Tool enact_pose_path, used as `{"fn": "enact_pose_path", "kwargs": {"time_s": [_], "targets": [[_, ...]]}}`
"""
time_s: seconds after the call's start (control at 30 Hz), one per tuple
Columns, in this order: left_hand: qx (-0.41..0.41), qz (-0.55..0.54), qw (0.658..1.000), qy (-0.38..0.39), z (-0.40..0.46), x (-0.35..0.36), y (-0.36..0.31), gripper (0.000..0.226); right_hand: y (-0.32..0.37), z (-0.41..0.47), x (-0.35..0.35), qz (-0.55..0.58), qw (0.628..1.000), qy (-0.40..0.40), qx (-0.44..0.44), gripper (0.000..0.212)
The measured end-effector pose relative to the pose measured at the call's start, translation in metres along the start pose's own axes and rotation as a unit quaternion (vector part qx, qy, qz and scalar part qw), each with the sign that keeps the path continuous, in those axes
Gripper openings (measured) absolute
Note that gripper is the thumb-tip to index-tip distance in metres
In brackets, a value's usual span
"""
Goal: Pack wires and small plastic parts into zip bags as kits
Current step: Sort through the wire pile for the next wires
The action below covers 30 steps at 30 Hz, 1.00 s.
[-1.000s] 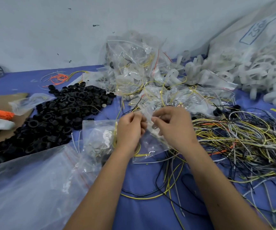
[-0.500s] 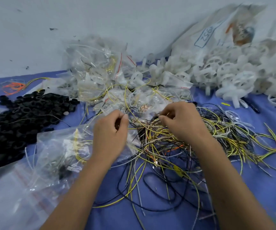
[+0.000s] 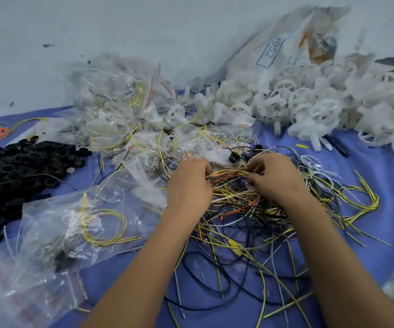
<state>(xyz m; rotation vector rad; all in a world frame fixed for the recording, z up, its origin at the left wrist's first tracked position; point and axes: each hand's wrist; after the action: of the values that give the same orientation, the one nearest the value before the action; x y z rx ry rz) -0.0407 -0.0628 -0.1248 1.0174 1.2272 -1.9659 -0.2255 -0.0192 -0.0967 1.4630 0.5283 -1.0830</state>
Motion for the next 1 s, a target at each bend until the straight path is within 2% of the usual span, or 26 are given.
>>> {"fn": "enact_pose_path", "kwargs": {"time_s": [0.13,0.27,0.37,0.47,0.63,0.73,0.8,0.83,0.9,1.0], "targets": [[-0.019,-0.081,0.996,-0.017,-0.003,-0.004,0.007,0.005,-0.007,0.006,0.001,0.032,0.996,-0.076,0.012,0.011],[-0.043,-0.115,0.992,-0.018,0.001,-0.005,0.008,0.008,-0.015,0.01,0.001,0.09,0.982,-0.157,0.053,0.014],[-0.052,-0.092,0.994,-0.002,0.004,-0.004,0.009,0.019,-0.015,0.009,-0.001,0.144,0.969,-0.189,0.069,0.012],[-0.053,-0.069,0.996,-0.014,0.005,-0.002,0.007,0.026,-0.015,0.008,-0.003,0.168,0.971,-0.162,0.057,0.016],[-0.007,-0.018,1.0,-0.004,0.009,0.0,-0.007,0.024,-0.008,0.01,-0.009,0.082,0.992,-0.097,0.027,0.022],[0.037,0.045,0.998,-0.013,0.012,0.002,-0.018,0.023,-0.003,0.01,-0.011,0.025,0.986,-0.165,0.003,0.02],[0.067,0.083,0.994,-0.023,0.016,0.003,-0.025,0.024,0.001,0.007,-0.013,0.032,0.969,-0.242,-0.05,0.02],[0.072,0.103,0.992,-0.022,0.019,0.004,-0.028,0.023,0.003,0.006,-0.015,0.051,0.962,-0.253,-0.09,0.018],[0.068,0.141,0.988,-0.005,0.025,0.003,-0.031,0.021,0.009,0.005,-0.018,0.087,0.966,-0.181,-0.161,0.015],[0.056,0.176,0.982,0.043,0.031,0.001,-0.033,0.021,0.016,0.007,-0.014,0.031,0.983,0.017,-0.182,0.023]]}}
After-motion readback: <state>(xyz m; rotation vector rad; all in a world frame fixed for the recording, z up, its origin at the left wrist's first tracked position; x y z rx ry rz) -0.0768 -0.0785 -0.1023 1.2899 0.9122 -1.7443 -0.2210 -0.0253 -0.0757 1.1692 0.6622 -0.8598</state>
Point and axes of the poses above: each hand's wrist, its own z-axis towards the middle knuckle, its own x-axis out of the palm, y = z × x, and after that the axes turned 5 degrees about z, right-handed
